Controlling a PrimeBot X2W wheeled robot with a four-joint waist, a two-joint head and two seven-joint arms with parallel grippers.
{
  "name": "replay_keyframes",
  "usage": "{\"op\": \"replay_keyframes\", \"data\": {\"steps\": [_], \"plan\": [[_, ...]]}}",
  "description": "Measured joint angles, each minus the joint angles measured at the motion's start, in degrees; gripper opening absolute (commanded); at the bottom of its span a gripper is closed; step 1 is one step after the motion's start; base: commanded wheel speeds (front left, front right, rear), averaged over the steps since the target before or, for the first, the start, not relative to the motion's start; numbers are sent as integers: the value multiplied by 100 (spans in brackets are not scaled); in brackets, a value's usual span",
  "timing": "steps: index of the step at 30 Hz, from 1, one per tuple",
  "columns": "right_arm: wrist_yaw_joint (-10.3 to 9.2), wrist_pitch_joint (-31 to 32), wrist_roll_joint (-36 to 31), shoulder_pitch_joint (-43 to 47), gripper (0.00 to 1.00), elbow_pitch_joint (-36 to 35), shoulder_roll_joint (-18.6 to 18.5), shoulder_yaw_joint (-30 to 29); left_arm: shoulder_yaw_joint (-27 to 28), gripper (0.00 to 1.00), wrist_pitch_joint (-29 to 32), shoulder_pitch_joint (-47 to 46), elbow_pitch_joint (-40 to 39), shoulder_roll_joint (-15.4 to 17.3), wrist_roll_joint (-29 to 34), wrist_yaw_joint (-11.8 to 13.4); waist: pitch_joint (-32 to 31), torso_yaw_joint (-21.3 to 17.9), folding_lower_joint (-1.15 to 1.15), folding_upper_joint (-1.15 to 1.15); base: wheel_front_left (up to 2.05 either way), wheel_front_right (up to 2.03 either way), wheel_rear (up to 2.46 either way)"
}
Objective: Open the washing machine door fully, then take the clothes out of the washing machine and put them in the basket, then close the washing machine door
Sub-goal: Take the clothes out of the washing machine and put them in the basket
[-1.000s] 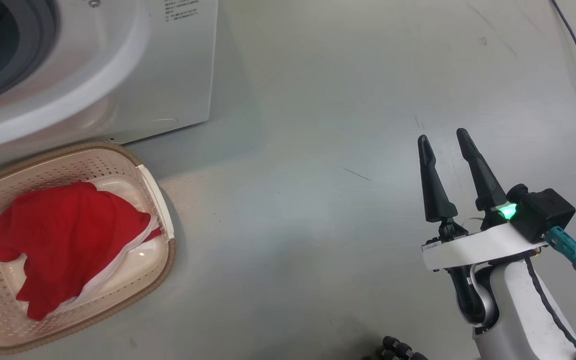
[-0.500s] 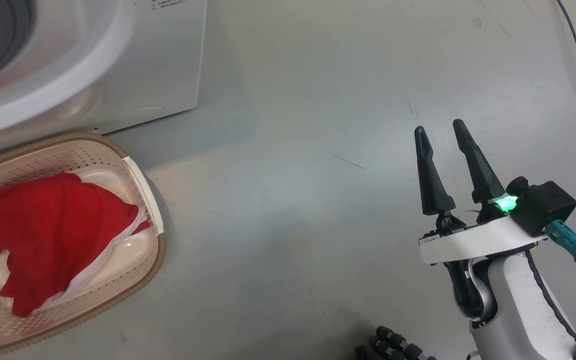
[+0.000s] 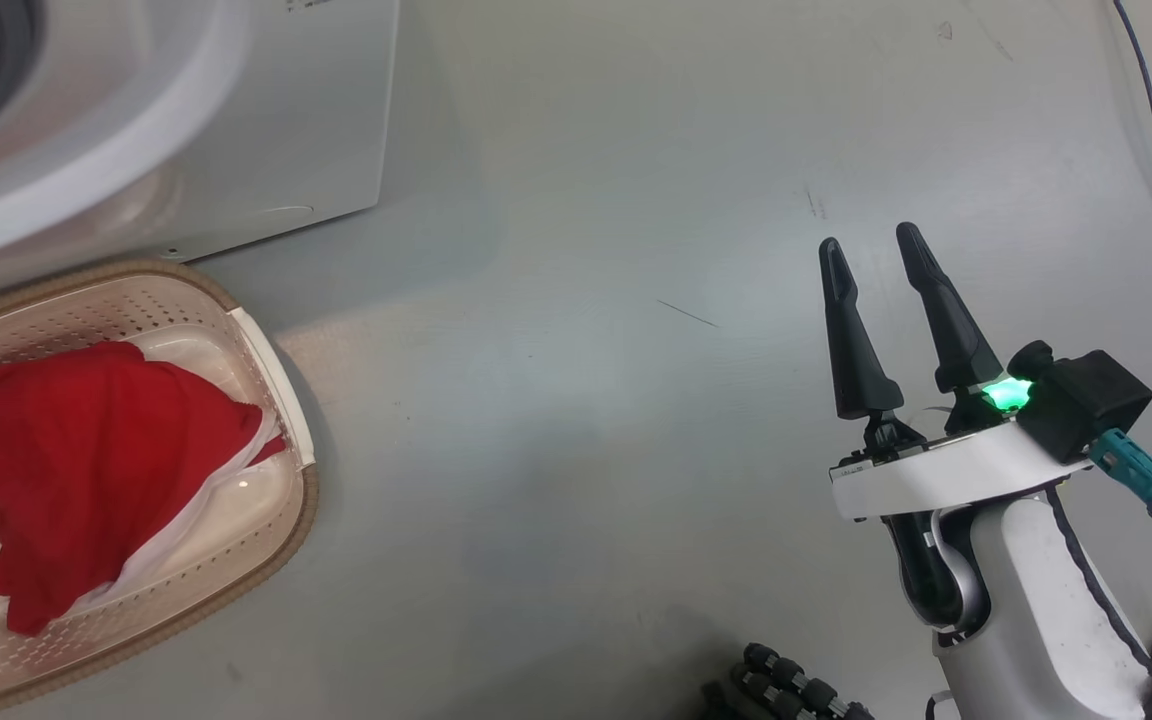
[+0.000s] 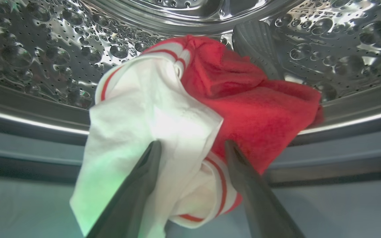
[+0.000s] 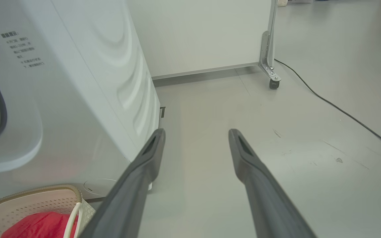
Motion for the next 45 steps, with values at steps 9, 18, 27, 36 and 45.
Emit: {"op": "replay_keyframes", "data": {"steps": [9,18,27,36,45], "plan": [[-53,0,0,-86,100,-36,0,1,8,0,41,-149,229,24,1,34,27,-27,0,0,0,0,0],[-55,0,-3,-91,100,-32,0,3,-27,0,-142,-214,385,-48,2,45,-35,7,0,0,0,0,0],[-56,0,-33,-93,100,-7,-1,-54,-67,0,-624,-213,490,-411,-80,-99,-262,121,0,0,0,0,0],[-56,0,-220,-92,100,78,-3,-171,-288,0,-1238,-126,512,-887,-178,-542,-573,374,0,0,0,0,0],[-54,0,-400,-71,100,213,-9,-299,-456,0,-1928,484,689,-1226,-215,-916,-1055,724,0,0,0,0,0]]}}
